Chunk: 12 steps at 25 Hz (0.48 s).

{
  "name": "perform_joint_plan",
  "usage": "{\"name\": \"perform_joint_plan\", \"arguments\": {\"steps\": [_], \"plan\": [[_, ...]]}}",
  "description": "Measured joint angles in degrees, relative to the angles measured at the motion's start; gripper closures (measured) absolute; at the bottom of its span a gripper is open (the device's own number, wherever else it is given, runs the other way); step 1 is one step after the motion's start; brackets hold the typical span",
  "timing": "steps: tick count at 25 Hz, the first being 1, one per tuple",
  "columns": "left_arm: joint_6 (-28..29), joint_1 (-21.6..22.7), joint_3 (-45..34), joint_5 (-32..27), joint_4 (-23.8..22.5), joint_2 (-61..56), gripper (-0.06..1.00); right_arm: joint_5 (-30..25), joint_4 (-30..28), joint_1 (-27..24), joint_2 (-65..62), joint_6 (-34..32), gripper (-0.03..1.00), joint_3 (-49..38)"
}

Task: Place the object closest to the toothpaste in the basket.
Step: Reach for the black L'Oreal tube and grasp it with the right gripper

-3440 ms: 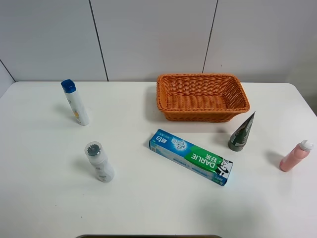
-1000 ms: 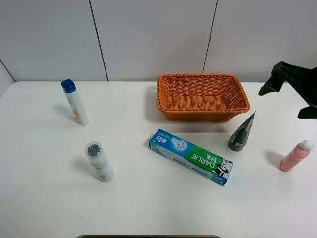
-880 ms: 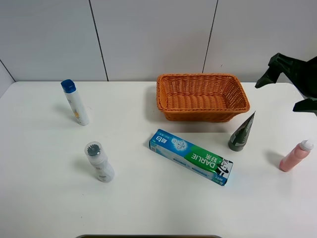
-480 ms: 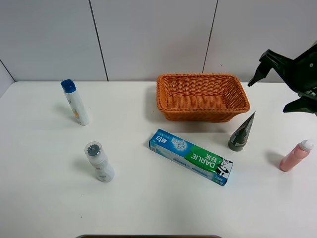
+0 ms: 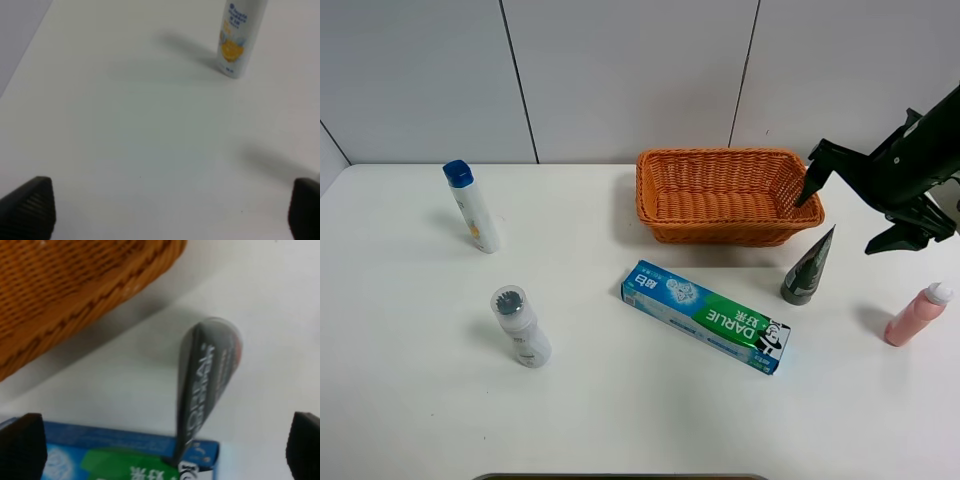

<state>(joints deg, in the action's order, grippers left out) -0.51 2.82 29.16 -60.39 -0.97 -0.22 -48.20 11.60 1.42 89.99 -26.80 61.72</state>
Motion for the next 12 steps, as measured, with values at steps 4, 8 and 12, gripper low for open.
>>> {"name": "perform_joint_plan", "arguments": {"steps": [4, 8, 12], "plan": [[0.00, 0.00, 0.00, 0.00, 0.00, 0.00, 0.00, -0.45, -1.71, 0.00, 2.02, -0.35, -0.02, 0.00], [0.00, 0.00, 0.00, 0.00, 0.00, 0.00, 0.00, -0.57, -2.34, 0.00, 4.61, -0.35, -0.02, 0.00], [0.00, 0.00, 0.00, 0.00, 0.00, 0.00, 0.00, 0.28, -2.71, 0.00, 7.09, -0.25, -0.02, 0.00]]}}
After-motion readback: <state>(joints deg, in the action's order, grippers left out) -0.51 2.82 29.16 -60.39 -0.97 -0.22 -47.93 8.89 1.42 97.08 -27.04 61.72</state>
